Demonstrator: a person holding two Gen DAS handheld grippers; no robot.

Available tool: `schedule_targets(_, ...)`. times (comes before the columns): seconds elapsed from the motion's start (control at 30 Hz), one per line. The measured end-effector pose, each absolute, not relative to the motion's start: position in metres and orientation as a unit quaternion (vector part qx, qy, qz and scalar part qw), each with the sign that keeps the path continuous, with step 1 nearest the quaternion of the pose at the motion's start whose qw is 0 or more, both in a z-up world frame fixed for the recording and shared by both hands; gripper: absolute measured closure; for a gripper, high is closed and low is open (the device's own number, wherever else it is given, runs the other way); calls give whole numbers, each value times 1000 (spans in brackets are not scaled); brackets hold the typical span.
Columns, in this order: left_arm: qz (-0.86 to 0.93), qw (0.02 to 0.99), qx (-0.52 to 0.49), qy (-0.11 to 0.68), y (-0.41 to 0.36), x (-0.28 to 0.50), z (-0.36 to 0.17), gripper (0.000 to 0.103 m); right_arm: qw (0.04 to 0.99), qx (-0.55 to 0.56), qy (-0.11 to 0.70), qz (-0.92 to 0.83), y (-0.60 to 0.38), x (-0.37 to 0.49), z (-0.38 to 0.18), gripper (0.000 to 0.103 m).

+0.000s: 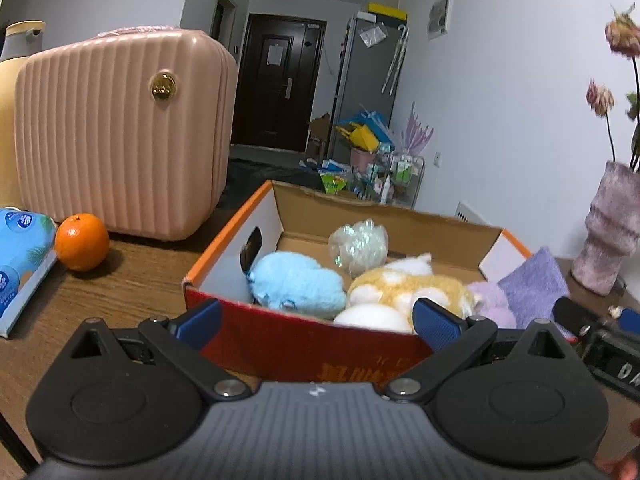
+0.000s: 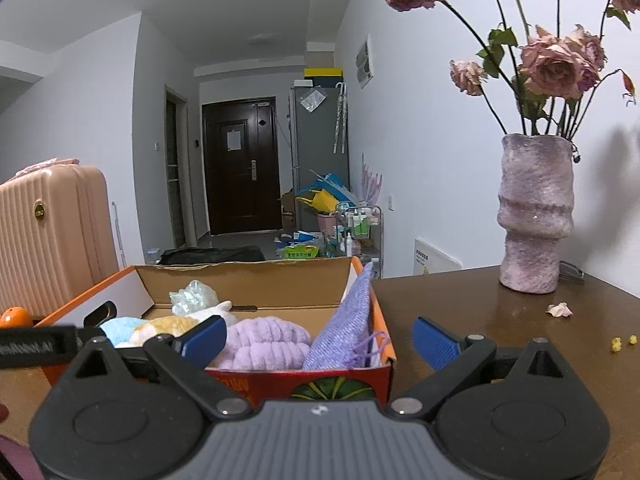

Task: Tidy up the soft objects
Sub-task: 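Withdraw both tools from above the box back toward the table, then lower the left tool onto the pink satin bow scrunchie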

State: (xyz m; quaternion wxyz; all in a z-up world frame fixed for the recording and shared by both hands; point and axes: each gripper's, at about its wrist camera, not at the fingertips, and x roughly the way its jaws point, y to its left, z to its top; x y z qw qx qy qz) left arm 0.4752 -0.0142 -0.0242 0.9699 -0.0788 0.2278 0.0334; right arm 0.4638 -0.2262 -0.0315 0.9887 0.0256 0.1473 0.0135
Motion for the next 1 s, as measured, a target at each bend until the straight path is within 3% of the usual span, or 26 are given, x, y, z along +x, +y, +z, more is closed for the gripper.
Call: schedule_targets(1.0,57,966,-68,241,34,363,-23,0,993,27,115,27,-249,357,-28,2)
